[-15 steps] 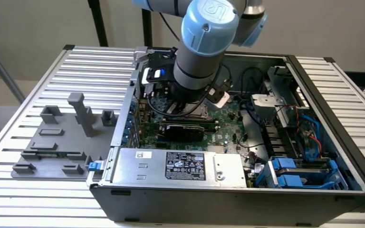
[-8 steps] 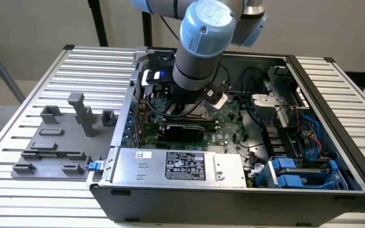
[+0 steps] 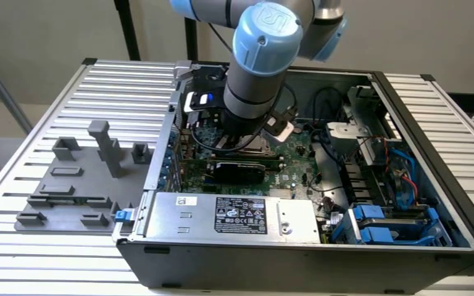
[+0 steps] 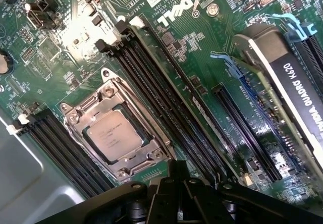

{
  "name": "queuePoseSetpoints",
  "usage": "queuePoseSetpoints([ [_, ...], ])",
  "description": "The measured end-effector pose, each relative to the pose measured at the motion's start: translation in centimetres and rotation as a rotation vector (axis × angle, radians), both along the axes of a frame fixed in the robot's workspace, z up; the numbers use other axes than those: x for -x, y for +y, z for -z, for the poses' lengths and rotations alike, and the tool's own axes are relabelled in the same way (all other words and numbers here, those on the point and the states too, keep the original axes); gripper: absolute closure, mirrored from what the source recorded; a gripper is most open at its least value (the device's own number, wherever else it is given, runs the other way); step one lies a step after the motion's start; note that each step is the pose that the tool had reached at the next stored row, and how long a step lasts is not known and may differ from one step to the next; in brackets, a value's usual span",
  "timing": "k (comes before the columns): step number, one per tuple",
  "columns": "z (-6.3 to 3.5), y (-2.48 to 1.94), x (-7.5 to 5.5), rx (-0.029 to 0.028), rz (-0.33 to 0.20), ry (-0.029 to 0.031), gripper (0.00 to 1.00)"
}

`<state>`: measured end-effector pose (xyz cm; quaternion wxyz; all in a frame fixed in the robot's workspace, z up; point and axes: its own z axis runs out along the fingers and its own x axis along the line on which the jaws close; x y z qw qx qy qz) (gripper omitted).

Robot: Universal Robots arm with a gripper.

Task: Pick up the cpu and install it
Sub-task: 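Install the second cpu locking lever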

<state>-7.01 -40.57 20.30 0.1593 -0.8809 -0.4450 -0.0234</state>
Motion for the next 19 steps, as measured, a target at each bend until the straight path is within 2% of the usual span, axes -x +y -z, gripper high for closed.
queuePoseSetpoints([
  [13,0.72,0.73,0.2,0.0082,0.001,0.0,0.89],
  [16,0.87,0.79,0.24,0.0131,0.001,0.0001,0.89],
  [19,0.99,0.89,0.28,0.0213,0.001,0.0,0.89],
])
